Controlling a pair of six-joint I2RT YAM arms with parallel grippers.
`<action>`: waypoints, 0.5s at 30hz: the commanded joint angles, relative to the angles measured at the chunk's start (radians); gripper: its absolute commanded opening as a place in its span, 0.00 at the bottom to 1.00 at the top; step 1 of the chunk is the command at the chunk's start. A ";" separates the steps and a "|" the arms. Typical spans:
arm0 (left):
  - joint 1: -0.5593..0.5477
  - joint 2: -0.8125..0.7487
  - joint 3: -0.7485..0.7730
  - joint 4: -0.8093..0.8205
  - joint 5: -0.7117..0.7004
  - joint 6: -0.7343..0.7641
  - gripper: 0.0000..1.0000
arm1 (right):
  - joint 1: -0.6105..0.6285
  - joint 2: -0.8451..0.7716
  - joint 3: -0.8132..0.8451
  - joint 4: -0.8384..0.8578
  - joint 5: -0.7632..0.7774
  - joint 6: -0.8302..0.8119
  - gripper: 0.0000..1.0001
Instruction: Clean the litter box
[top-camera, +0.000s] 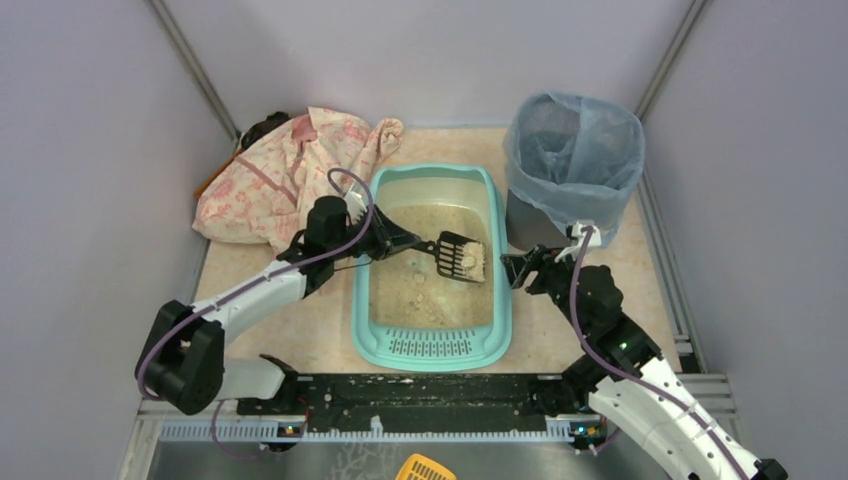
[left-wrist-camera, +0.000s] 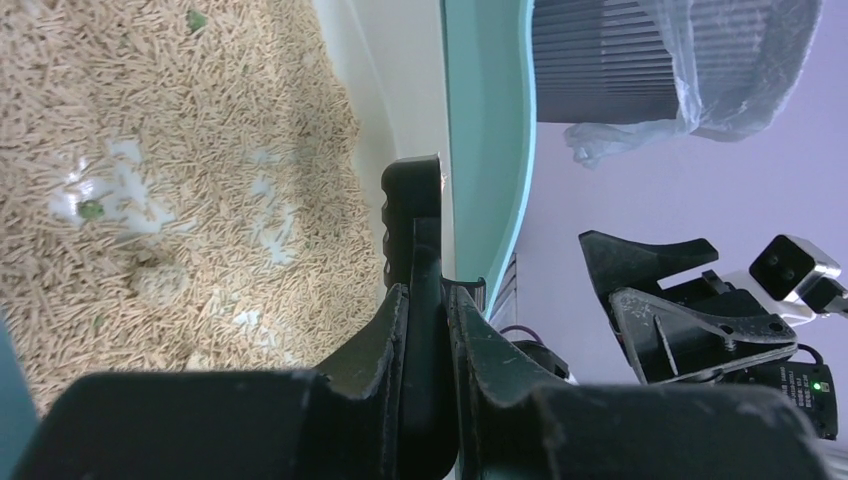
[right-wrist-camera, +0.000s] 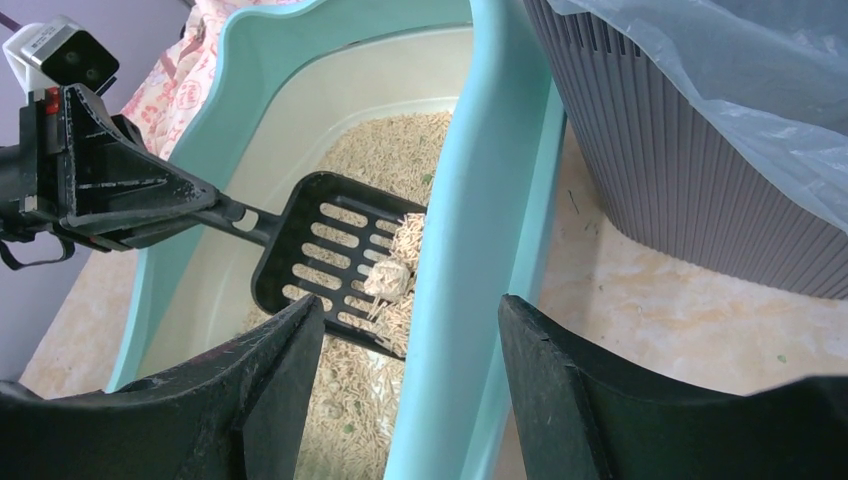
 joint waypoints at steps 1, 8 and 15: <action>0.030 -0.051 0.016 -0.053 -0.004 0.036 0.00 | -0.004 -0.005 0.006 0.052 -0.003 0.013 0.65; 0.145 -0.193 -0.054 -0.028 0.068 0.024 0.00 | -0.004 0.000 0.005 0.057 -0.004 0.010 0.65; 0.310 -0.245 -0.100 0.009 0.225 -0.010 0.00 | -0.004 0.010 0.002 0.075 -0.013 0.015 0.65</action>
